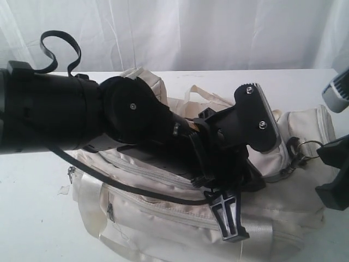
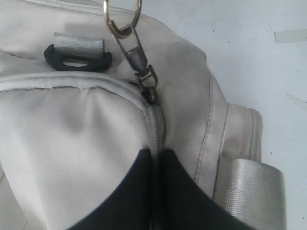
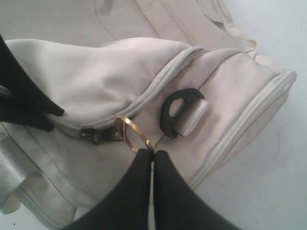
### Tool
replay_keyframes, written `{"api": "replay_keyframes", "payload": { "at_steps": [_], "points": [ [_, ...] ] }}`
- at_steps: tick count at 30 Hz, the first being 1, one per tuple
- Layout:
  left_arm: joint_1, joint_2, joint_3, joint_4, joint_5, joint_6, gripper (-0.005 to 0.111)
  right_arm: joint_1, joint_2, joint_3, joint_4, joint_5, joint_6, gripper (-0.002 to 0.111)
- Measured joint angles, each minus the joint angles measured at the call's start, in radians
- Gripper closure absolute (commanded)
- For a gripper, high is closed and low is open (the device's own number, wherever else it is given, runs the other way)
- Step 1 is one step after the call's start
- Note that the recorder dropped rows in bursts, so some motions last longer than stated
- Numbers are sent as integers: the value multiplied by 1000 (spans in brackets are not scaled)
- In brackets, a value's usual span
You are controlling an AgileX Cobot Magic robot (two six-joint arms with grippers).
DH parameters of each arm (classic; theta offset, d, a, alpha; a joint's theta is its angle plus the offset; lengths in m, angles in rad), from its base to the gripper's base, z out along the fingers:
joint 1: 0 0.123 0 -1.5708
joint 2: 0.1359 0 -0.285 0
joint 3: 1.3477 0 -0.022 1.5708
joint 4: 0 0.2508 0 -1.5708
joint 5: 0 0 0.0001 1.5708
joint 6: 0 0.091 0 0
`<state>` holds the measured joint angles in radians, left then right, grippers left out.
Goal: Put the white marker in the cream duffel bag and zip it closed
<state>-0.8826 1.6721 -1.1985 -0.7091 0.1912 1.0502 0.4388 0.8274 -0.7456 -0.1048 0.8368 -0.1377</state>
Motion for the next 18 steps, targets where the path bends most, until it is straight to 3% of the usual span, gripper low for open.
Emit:
{"api": "replay_keyframes", "payload": {
  "at_steps": [18],
  "points": [
    [0, -43, 0, 61, 117, -30, 107, 0, 0, 0, -80, -7, 0, 108]
  ]
}}
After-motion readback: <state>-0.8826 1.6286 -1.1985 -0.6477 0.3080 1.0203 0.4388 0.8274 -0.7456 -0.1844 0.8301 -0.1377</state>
